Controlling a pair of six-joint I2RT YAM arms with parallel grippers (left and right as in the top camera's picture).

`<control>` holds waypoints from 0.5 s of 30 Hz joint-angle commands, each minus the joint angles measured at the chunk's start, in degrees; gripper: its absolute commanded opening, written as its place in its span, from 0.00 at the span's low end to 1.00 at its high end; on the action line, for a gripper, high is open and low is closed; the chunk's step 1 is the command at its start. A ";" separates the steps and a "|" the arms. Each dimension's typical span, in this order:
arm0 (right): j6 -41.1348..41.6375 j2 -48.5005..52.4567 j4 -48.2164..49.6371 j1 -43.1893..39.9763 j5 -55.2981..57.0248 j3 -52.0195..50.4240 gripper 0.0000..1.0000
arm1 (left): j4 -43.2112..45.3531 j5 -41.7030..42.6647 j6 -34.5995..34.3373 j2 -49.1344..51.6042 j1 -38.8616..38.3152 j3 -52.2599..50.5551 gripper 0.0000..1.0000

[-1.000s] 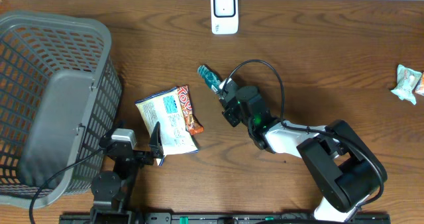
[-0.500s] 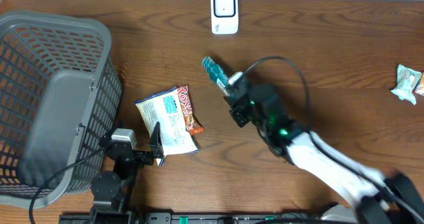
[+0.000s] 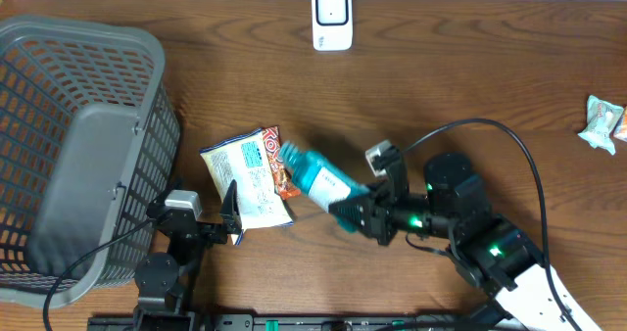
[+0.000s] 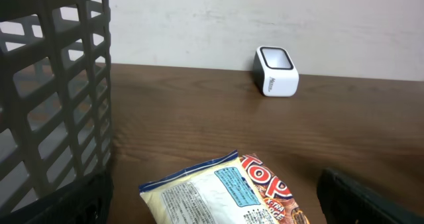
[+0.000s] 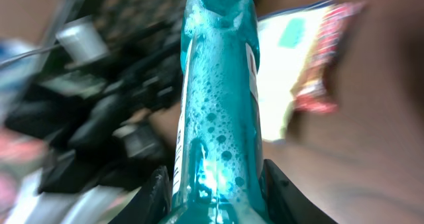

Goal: Scan the item barcode

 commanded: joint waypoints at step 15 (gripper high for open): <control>-9.44 -2.47 -2.75 0.00 8.92 0.79 0.01 | -0.98 -0.07 -0.31 -0.31 0.28 -1.46 0.98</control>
